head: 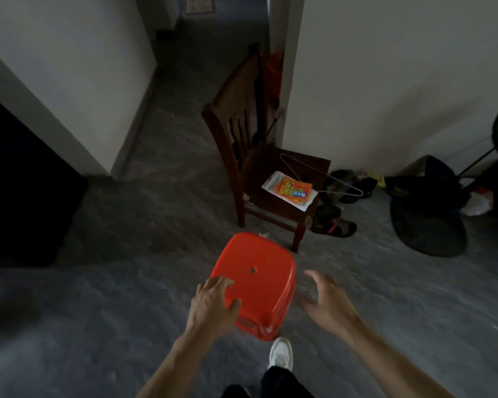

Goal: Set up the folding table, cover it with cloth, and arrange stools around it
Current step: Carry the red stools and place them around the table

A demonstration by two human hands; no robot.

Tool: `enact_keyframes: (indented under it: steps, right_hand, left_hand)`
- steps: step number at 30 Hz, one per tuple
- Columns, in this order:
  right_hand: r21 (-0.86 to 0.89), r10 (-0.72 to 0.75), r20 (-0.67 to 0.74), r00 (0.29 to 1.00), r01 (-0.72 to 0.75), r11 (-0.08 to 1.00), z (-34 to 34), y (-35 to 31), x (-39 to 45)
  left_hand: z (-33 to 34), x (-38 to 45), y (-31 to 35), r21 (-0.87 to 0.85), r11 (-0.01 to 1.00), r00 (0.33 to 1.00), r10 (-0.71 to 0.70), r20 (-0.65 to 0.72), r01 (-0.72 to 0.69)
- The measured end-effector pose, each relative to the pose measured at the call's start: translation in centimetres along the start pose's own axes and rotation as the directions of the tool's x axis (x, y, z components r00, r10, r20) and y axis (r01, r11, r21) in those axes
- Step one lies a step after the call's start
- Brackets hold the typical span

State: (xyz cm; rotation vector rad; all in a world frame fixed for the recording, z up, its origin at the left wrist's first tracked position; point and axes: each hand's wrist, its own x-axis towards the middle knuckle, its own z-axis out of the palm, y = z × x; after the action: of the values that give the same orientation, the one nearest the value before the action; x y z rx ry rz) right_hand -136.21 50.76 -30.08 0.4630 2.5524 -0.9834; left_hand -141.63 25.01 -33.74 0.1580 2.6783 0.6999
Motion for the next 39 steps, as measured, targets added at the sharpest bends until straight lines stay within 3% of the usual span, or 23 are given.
enact_keyframes:
  steps: [13, 20, 24, 30, 39]
  right_hand:
    - [-0.028, 0.172, 0.042, 0.984, -0.171, 0.985, 11.1, 6.3, 17.3]
    - [-0.041, 0.377, 0.132, 0.917, -0.375, 0.926, 19.4, 10.1, 22.9]
    - [0.001, 0.442, 0.136, 0.886, -0.447, 0.895, 22.1, 11.3, 24.2]
    - [0.054, 0.473, 0.008, 0.881, -0.473, 0.880, 24.7, 11.2, 24.7]
    - [0.022, 0.446, -0.013, 0.895, -0.446, 0.895, 22.2, 8.3, 25.1]
  left_hand:
    - [10.2, 17.4, -7.5, 0.052, 0.999, 0.975, -0.024, 0.220, 0.013]
    - [15.6, 24.0, -12.7, 0.184, 0.982, 0.938, -0.033, 0.345, -0.033]
    - [17.4, 26.2, -15.1, 0.115, 0.993, 0.916, -0.047, 0.397, 0.001]
    - [18.8, 27.5, -17.1, 0.018, 1.000, 0.942, 0.013, 0.335, -0.020]
    - [15.0, 26.7, -15.9, 0.034, 0.999, 0.951, -0.049, 0.304, 0.041]
